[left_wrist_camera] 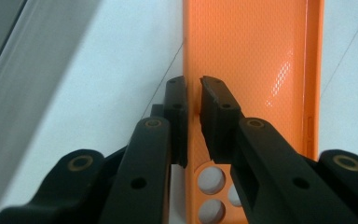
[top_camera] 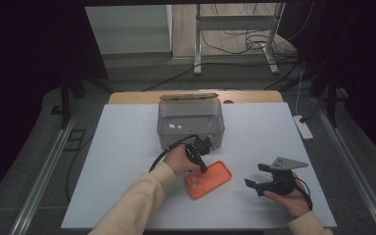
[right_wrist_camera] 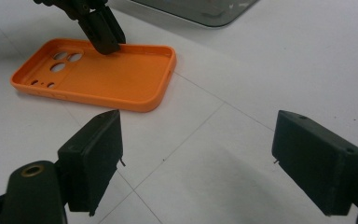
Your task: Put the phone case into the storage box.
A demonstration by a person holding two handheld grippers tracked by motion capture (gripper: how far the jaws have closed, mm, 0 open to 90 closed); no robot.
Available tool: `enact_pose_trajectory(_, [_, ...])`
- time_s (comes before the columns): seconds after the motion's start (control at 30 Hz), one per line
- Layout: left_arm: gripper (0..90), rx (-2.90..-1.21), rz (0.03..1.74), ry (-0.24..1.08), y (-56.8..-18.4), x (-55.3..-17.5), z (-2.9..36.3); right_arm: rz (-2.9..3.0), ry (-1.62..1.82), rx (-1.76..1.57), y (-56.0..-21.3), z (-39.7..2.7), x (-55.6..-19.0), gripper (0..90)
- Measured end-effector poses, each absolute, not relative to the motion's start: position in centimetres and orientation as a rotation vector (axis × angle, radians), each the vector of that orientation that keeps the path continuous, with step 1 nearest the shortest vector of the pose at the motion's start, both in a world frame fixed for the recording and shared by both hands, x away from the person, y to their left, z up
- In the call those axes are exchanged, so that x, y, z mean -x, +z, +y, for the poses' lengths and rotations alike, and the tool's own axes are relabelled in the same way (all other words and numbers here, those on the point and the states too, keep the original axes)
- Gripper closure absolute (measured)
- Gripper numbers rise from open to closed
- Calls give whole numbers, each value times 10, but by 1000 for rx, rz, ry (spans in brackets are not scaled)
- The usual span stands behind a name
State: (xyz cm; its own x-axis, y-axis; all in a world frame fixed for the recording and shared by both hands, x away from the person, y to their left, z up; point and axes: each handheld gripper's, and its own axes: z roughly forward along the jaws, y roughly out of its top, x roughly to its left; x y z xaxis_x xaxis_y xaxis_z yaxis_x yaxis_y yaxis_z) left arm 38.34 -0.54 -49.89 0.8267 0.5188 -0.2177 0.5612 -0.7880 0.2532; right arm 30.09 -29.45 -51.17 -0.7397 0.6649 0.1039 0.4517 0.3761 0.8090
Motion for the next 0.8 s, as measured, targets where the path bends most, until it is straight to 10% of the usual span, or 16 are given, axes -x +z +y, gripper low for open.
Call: enact_pose_trajectory(0.8, [873,-2712,847,-153,-497,-382,-7,2397,1292,-992,-512,-295,-301,164])
